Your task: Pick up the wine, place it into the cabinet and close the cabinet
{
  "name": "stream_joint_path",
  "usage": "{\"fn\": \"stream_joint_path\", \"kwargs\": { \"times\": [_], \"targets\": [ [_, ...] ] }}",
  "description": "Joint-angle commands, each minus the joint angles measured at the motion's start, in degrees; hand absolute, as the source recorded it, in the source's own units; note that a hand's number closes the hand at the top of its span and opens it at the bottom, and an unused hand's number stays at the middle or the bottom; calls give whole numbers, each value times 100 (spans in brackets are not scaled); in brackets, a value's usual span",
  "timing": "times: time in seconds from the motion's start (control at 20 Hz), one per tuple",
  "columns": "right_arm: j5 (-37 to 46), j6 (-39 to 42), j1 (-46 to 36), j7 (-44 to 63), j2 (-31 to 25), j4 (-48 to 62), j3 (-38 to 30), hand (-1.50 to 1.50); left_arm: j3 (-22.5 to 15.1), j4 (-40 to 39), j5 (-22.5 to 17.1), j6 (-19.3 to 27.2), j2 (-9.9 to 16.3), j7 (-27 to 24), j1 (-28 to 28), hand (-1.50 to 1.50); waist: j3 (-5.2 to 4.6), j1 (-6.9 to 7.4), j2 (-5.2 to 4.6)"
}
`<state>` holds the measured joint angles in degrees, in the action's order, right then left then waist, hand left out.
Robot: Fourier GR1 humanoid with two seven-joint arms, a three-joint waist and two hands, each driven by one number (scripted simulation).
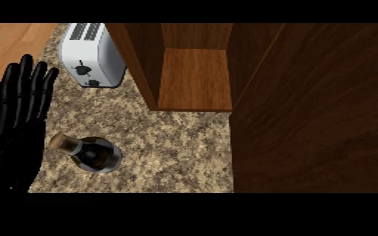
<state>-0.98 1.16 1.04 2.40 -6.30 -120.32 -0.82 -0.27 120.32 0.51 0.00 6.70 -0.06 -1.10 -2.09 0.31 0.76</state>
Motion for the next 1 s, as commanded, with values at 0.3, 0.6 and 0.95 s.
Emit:
{"fn": "stream_joint_path", "kwargs": {
  "times": [0.3,0.6,0.95],
  "targets": [
    [-743,754,620,227,-60,-390,479,-150,259,-805,-1844,-716,-263,272,-26,-150,202,-75,-108],
    [-1414,1022,648,551,-321,-570,78,-150,323,277,-2716,-537,-62,1754,71,-150,212,12,-60],
    [-1681,901,795,1586,-346,-1751,38,-150,322,256,-2587,-193,-182,1888,-169,-150,209,-34,-67]
  ]
}}
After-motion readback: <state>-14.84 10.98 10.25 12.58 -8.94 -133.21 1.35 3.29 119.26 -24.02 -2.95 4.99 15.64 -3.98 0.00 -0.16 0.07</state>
